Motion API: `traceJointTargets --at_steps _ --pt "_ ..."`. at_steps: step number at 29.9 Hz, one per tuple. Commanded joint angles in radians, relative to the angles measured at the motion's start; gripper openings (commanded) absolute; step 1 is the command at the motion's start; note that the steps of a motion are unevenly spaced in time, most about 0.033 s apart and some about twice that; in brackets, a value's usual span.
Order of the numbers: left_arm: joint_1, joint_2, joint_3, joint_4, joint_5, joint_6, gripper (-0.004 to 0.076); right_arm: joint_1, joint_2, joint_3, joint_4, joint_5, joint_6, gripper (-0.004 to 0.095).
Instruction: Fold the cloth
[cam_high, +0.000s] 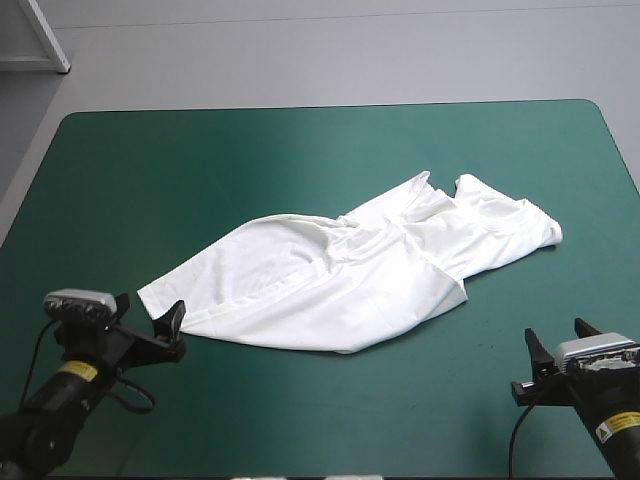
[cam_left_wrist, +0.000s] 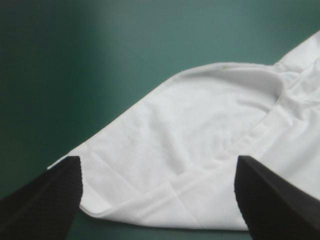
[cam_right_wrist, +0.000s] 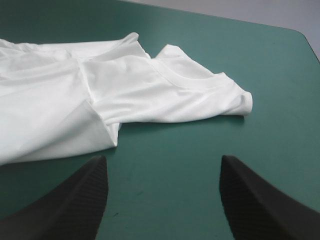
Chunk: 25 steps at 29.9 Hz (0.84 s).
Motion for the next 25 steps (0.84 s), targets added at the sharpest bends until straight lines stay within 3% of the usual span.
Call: traceJointTargets --at_steps 1,6,13,21,25 --pt "-0.008 0.188 -0.142 0.013 0.024 -0.030 0.0595 0.002 0.098 -0.092 -0.038 -0.018 0.000 0.0603" --pt "-0.008 0.428 -0.268 0.046 0.053 -0.067 0.0595 0.002 0.250 -0.209 -0.037 0.049 0.073 0.0601" --pt "0.037 0.682 -0.292 0.182 0.035 -0.218 0.0595 0.002 0.408 -0.400 -0.036 0.207 0.082 0.0590" --pt "0.061 0.827 -0.292 0.168 -0.027 -0.240 0.0593 0.002 0.491 -0.511 -0.038 0.215 0.105 0.0590" --pt "0.061 0.876 -0.289 0.166 -0.023 -0.247 0.0511 0.002 0.564 -0.532 -0.117 0.195 0.150 0.0590"
